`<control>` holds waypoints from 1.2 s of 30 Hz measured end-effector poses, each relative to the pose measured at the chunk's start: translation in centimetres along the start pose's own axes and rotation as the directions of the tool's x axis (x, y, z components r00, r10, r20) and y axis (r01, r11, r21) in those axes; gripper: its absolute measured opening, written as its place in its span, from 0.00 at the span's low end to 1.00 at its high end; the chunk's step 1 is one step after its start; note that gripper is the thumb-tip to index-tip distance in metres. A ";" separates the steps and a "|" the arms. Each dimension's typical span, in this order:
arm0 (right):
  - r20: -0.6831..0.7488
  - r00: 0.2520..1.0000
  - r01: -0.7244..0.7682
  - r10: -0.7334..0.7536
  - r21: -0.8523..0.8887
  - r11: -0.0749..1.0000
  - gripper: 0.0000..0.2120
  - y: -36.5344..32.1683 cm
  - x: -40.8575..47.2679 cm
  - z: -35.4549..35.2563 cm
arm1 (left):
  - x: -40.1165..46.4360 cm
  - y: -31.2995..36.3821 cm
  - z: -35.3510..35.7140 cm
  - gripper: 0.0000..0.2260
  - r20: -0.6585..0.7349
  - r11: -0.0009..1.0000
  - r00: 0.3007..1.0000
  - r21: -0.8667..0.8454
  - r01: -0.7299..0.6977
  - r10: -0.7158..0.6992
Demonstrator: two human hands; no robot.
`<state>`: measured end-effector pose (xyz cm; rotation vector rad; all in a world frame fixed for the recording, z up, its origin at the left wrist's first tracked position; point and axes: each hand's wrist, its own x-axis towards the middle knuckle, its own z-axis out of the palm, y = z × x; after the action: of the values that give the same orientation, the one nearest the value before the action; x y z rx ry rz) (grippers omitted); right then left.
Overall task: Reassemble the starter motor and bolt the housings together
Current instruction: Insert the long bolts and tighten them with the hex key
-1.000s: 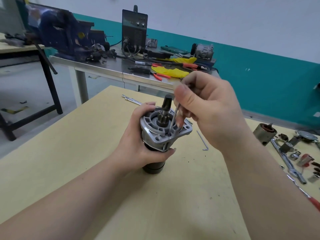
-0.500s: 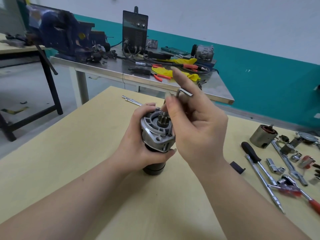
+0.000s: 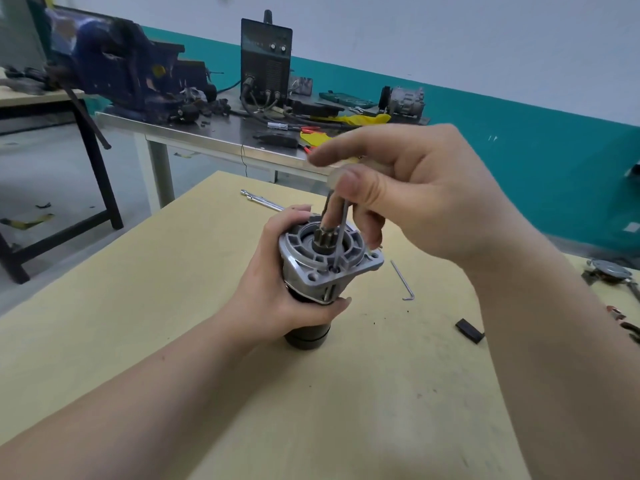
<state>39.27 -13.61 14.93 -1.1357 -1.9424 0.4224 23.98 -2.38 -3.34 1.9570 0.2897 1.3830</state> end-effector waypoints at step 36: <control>-0.552 0.789 0.032 -0.269 -0.400 0.916 0.20 3.4 -2.1 4.6 | -0.6 0.1 0.6 0.47 -0.068 0.998 0.997 0.053 0.029 -0.025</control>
<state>38.05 -12.98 9.01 -1.1494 -1.5465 -0.3902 24.27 -3.03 -3.76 1.9455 0.3881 1.4396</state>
